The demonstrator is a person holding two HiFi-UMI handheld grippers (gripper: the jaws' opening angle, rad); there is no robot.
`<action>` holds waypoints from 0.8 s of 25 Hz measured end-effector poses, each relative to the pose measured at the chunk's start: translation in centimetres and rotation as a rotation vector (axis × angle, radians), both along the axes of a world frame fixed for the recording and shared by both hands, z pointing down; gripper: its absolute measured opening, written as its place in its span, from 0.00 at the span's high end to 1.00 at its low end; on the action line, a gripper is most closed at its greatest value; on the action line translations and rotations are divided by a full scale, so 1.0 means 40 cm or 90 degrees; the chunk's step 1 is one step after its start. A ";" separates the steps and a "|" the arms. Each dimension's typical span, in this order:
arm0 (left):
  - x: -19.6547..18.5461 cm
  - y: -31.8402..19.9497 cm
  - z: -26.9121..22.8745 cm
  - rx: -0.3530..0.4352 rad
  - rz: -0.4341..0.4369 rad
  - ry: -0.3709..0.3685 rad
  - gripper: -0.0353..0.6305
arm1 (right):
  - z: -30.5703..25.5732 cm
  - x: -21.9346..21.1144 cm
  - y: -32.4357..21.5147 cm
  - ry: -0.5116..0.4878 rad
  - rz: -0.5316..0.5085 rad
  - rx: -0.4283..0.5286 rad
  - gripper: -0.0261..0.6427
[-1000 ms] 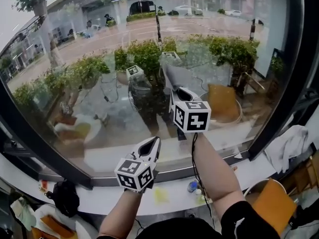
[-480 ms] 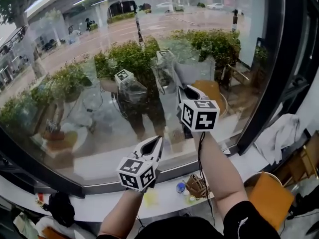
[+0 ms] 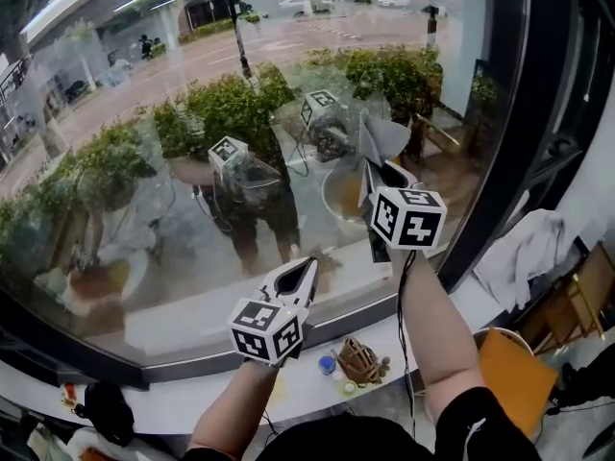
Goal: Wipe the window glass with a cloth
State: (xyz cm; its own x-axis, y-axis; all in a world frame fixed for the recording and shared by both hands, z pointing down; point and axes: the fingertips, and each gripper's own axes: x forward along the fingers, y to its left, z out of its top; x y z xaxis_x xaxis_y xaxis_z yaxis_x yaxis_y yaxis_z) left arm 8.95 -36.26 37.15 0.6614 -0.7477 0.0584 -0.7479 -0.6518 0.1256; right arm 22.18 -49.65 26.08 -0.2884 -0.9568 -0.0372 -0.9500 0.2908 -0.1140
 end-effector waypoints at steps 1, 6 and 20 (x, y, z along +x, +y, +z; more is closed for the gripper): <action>0.012 -0.009 0.004 -0.002 0.003 0.001 0.95 | 0.005 0.018 -0.007 0.002 0.005 -0.001 0.90; 0.057 -0.034 0.022 -0.009 0.008 0.002 0.95 | 0.028 0.100 -0.032 -0.004 0.024 -0.007 0.90; 0.099 -0.062 0.029 -0.012 -0.006 0.005 0.95 | 0.051 0.174 -0.055 -0.003 0.030 -0.009 0.90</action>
